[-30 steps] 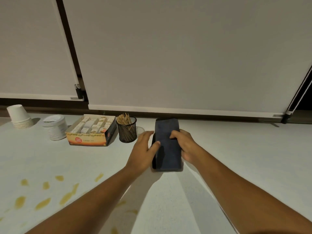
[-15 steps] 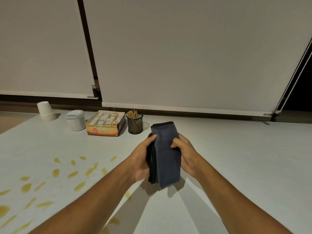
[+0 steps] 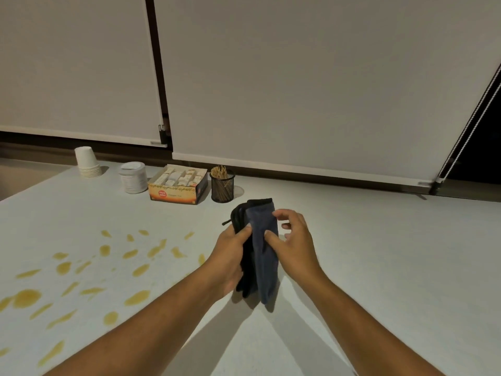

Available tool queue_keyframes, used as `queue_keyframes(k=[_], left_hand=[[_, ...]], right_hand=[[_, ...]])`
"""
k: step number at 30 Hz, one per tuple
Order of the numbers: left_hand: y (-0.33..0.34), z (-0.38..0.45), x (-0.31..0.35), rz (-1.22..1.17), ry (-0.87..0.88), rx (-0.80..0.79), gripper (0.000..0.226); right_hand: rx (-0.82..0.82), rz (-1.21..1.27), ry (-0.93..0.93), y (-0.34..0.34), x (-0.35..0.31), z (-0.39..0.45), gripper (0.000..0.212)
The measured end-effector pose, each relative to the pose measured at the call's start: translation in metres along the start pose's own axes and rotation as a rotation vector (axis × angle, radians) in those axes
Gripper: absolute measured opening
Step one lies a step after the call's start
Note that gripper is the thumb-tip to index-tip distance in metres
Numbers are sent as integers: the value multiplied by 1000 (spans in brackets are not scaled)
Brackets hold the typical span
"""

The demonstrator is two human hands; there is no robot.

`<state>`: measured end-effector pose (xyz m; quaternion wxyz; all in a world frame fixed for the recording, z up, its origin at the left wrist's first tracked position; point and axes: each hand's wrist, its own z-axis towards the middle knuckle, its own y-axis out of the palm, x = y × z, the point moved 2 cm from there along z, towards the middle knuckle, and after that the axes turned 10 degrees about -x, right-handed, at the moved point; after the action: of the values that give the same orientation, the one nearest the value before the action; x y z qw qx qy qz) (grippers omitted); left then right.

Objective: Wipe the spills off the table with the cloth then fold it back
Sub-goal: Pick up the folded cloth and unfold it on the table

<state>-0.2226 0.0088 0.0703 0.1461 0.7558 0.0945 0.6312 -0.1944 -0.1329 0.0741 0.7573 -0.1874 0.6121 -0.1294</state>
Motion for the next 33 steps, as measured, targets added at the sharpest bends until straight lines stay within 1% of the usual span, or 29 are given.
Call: queue_keyframes(k=[1,2,4,6,7,9,12,13,16,18,20,21,23,25,27,29,31,33], left_hand=[[0,0,1,36,23,1,29],[1,-1,2,64,42,-4,29],[4,-4,4,100,69,-13,27],[7,-5,7,145,82,-26,26],[8,-4,9,169,87,-34,26],[8,-3,15,194,98,-62,25],[1,5,27,275,101,-89,24],[-3,10,34,328,99,-96,22],[-24,32,66,512,147,-109,23],[-41,44,90,663,199,-152,28],[-61,54,105,819,244,-190,29],[-73,59,110,910,257,-186,27],[-93,63,109,1142,270,-202,29],[-108,63,95,1382,215,-290,28],[-120,62,72,1648,114,-358,31],[-130,61,49,1862,-6,-354,36],[-135,58,36,1926,-39,-379,32],[-139,55,34,1950,-1,-383,25]], right_hand=[[-6,29,-16,2,-3,-3,35],[-16,59,-19,3,-6,-5,34],[-16,48,-18,6,-15,-9,42],[12,-49,-21,8,-23,-13,53],[40,-87,-31,8,-24,-14,54],[103,-122,-66,4,-26,-13,46],[126,-40,-110,-12,-22,0,16],[129,-7,-113,-19,-20,7,13],[140,81,-99,-44,-20,29,20],[90,155,-121,-58,-26,37,16],[1,160,-202,-66,-31,33,22],[-53,101,-245,-66,-32,26,25],[-176,-115,-292,-57,-28,8,29],[-297,-318,-316,-34,-12,-19,31],[-383,-459,-324,-4,8,-47,22],[-465,-537,-299,25,24,-71,16],[-492,-609,-277,49,28,-82,15],[-491,-617,-263,65,18,-85,15]])
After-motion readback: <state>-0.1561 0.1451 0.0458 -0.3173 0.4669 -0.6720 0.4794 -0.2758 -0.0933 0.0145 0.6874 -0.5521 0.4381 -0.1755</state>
